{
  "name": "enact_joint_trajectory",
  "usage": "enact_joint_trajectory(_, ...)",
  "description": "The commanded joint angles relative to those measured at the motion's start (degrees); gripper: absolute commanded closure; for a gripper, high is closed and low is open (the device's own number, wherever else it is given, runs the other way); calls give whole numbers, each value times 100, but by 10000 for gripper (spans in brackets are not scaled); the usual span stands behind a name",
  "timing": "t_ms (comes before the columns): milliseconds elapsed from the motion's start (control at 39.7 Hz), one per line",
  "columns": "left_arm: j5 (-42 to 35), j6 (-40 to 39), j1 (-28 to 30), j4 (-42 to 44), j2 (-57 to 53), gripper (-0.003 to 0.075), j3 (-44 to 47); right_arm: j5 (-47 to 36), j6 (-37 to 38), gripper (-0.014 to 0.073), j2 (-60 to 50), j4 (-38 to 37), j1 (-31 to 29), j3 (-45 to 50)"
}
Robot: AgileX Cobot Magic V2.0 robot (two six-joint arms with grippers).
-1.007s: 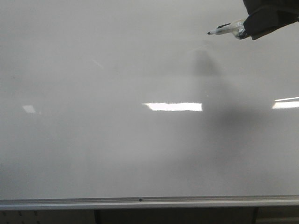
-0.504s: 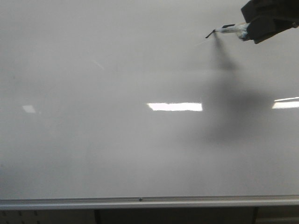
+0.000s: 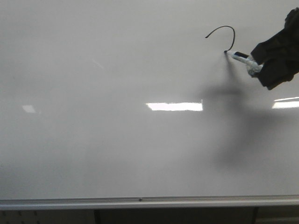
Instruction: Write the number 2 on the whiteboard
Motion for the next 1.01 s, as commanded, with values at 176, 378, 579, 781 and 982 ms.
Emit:
enact_joint_trajectory(176,-312,-75,18,-165,-75,195,-139,-348,-23,536,-33,52,242,-209)
enact_joint_trajectory(378,-312,-75,18,-165,-75,194,-139,-107,-23,536,-44,-56,-294,-209)
enact_joint_trajectory(579,-312,-75,18,-165,-75,195,-139,44,-23,536,-52,-70,-589,-219)
enact_joint_trajectory(781,-326,-75,18,-165,-75,195,-139,169,-23,536,-554,2,-403,-264)
enact_joint_trajectory(982,-456,-57,18,-264,-54,194,-139,956,-523,536,-1442,-4,14,-264)
